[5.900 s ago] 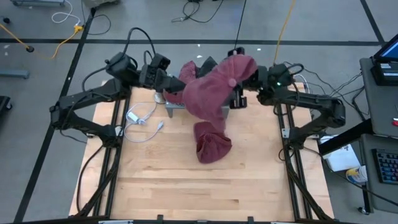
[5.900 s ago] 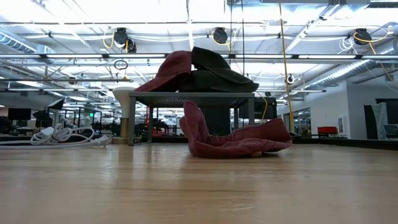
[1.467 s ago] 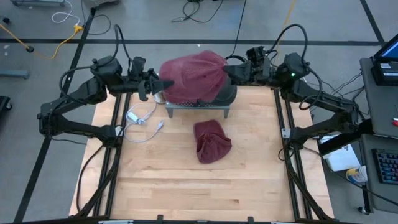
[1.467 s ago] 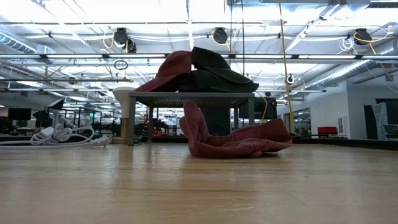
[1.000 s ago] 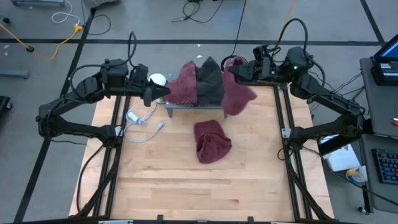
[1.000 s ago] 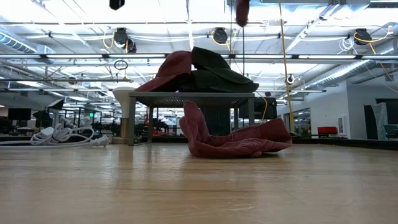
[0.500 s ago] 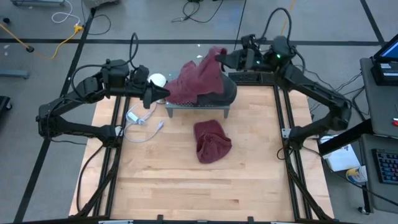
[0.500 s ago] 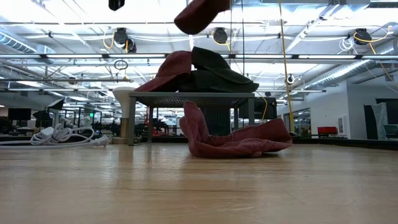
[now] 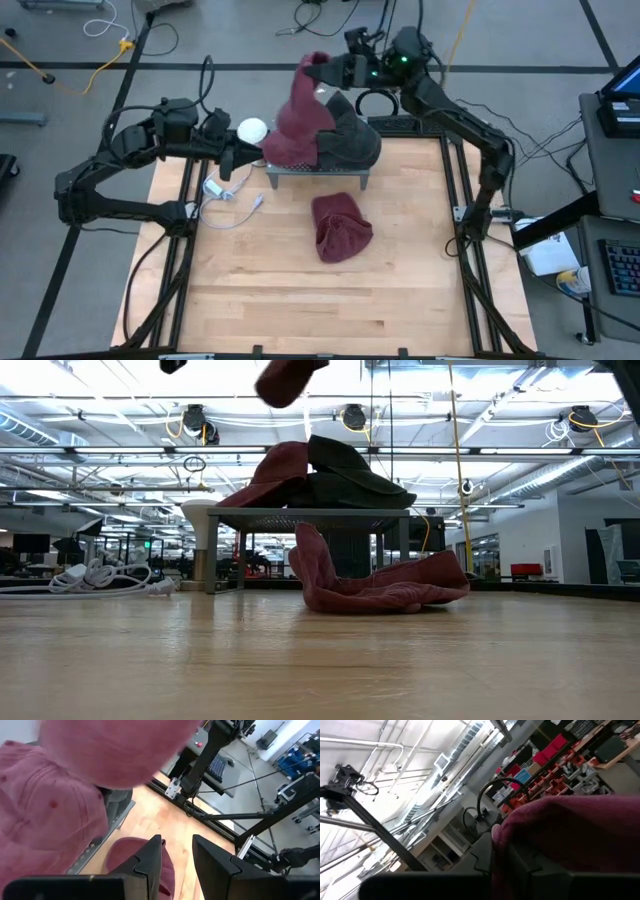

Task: Pick & Place hat
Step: Stack the bottom red cap on top of the red cap on the shelf

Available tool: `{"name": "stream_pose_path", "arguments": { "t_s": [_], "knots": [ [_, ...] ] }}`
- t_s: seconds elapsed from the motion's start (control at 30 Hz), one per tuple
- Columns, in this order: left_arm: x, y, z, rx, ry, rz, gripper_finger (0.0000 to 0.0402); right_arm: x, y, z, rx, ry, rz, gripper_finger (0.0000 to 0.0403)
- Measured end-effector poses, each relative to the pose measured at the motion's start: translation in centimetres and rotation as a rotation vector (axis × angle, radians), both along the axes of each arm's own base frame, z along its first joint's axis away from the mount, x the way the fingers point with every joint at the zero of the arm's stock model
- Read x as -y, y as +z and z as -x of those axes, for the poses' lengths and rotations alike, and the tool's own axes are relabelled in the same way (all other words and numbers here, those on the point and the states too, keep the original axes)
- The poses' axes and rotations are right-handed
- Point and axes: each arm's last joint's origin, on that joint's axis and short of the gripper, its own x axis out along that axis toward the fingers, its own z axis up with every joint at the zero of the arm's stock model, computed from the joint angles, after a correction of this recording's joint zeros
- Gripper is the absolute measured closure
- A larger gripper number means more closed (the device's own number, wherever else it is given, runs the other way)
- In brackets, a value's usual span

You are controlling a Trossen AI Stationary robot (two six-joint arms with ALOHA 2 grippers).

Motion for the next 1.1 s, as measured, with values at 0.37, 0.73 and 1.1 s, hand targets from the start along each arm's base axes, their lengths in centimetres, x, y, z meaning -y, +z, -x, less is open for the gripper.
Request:
{"name": "stream_pose_path", "arguments": {
  "t_s": [0.37,0.73,1.1],
  "knots": [
    [1.0,0.9,2.7,0.041,0.010,-0.042,0.0289,2.0,-1.6,-3.6,-0.013,0.017,-0.024,0.0386],
    [1.2,0.5,3.1,-0.004,0.015,-0.038,0.0289,2.2,-3.5,-4.9,-0.064,-0.004,0.167,0.0386],
    [1.1,0.5,3.1,-0.012,0.026,-0.060,0.0289,2.4,-5.5,-5.2,-0.208,-0.065,0.365,0.0386]
  ]
}}
